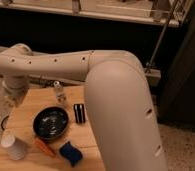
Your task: Place the ceramic cup over the eraser
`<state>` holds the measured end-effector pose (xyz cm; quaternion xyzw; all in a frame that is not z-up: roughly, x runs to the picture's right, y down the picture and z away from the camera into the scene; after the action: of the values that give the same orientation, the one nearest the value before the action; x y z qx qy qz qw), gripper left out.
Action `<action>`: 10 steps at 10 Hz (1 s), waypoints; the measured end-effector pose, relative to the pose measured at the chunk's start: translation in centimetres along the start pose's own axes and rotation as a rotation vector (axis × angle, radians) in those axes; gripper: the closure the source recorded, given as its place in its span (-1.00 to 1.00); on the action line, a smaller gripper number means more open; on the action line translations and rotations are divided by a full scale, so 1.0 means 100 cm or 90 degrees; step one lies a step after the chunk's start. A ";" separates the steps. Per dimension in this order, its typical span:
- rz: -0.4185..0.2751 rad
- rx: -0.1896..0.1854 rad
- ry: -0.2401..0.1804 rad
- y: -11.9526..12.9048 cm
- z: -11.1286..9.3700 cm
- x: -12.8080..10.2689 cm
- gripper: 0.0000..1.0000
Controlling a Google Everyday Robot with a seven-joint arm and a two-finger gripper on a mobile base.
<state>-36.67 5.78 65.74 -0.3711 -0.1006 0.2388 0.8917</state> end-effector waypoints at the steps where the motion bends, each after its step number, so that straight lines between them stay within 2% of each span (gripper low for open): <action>1: 0.010 0.003 0.004 -0.004 -0.001 0.001 0.35; 7: 0.013 0.006 0.004 -0.007 -0.002 0.002 0.35; 8: 0.011 0.009 0.014 -0.006 -0.002 0.004 0.35; 10: -0.018 0.016 0.065 0.030 0.001 0.005 0.35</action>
<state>-37.31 7.92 63.73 -0.3699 -0.0567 0.2083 0.9036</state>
